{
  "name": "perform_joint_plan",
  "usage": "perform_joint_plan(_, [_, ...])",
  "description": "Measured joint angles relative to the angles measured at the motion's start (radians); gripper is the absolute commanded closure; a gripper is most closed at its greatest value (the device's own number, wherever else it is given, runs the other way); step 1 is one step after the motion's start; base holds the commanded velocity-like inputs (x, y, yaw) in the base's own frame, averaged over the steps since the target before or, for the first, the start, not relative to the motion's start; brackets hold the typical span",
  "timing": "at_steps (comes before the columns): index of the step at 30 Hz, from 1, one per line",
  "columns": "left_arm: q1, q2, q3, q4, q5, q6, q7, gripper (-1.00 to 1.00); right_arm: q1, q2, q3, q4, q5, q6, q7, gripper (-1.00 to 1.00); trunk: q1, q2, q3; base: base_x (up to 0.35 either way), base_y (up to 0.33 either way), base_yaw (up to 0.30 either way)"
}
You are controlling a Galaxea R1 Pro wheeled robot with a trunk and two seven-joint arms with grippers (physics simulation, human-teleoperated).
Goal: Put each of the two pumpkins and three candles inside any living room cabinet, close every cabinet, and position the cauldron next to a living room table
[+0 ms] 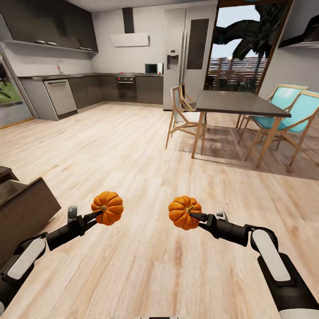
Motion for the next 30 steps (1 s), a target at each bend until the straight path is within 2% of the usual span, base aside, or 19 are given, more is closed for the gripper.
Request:
perform_joint_plan(16, [0.0, 0.0, 0.0, 0.0, -0.004, -0.002, -0.003, 1.0, 0.0, 0.0, 0.0, 0.0, 0.001, 0.0, 0.0, 1.0, 0.0, 0.0, 0.0, 0.0, 0.0, 0.29])
perform_joint_plan(23, [0.0, 0.0, 0.016, -0.001, -0.003, -0.001, -0.007, 1.0, 0.0, 0.0, 0.0, 0.0, 0.001, 0.0, 0.0, 1.0, 0.0, 0.0, 0.0, 0.0, 0.0, 0.29])
perform_joint_plan(30, [0.0, 0.0, 0.019, -0.001, -0.001, 0.0, -0.004, 1.0, 0.0, 0.0, 0.0, 0.0, 0.0, 0.0, 0.0, 1.0, -0.003, 0.002, 0.027, 0.0, 0.0, 0.29])
